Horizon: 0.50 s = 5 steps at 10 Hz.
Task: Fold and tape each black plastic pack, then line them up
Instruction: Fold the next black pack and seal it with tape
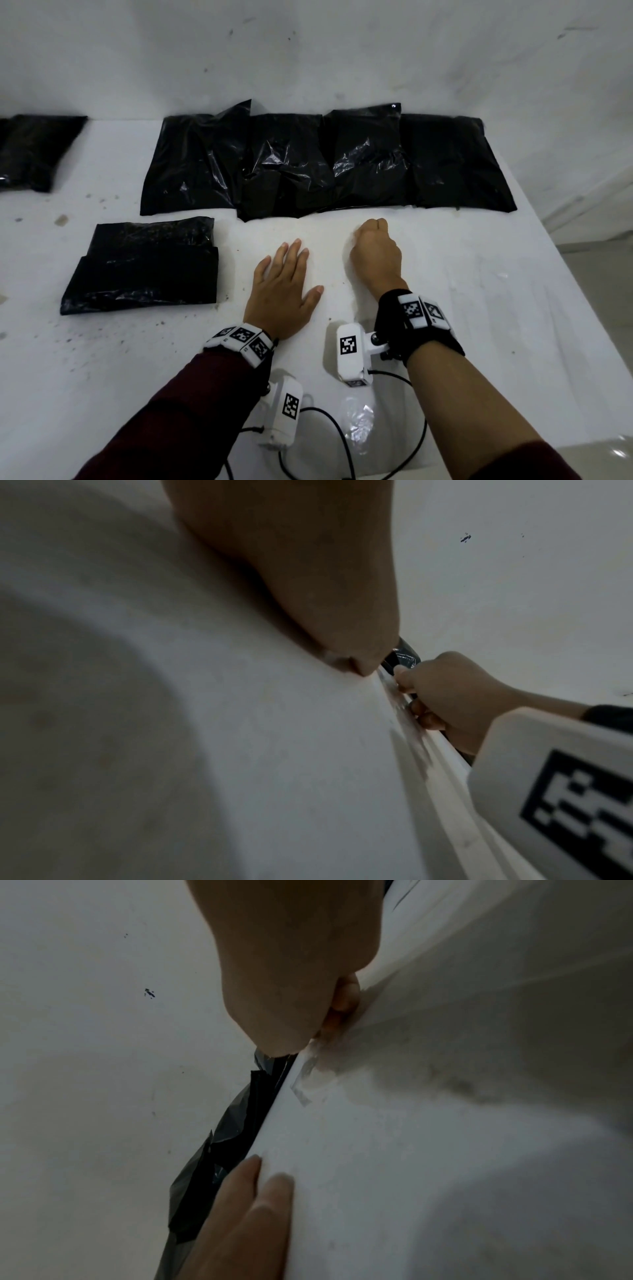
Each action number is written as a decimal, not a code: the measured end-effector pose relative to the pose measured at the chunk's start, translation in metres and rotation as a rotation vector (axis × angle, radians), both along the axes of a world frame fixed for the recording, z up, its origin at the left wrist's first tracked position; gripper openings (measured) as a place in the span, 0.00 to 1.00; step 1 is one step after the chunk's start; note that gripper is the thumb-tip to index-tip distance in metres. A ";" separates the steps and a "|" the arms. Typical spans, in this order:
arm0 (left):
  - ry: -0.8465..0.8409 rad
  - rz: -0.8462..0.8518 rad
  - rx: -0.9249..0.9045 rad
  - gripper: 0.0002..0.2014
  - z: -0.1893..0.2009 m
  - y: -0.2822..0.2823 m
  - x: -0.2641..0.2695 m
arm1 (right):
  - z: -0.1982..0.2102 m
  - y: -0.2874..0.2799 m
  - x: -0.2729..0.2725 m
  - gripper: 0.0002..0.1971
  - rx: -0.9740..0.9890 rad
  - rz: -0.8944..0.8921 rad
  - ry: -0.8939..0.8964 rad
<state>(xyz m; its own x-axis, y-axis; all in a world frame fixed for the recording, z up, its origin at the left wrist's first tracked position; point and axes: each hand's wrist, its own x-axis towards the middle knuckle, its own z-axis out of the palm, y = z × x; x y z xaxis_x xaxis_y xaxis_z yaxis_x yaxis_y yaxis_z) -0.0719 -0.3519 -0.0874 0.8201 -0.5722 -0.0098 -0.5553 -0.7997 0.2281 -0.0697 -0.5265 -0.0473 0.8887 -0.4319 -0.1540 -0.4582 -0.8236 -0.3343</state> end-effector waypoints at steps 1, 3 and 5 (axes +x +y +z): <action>-0.004 0.005 0.001 0.38 0.000 0.000 0.000 | -0.001 0.003 -0.003 0.16 0.003 -0.035 -0.029; 0.009 0.002 -0.003 0.39 0.001 0.000 0.000 | -0.002 0.006 0.002 0.13 -0.051 -0.045 -0.017; 0.005 0.006 -0.011 0.38 0.001 0.000 -0.001 | 0.002 0.003 0.005 0.14 -0.105 0.048 0.049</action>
<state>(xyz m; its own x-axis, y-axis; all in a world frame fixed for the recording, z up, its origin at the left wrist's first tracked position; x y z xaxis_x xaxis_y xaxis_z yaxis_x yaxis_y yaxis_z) -0.0724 -0.3524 -0.0860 0.8234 -0.5675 -0.0077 -0.5494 -0.8005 0.2396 -0.0642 -0.5239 -0.0456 0.9013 -0.4049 -0.1543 -0.4310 -0.8743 -0.2234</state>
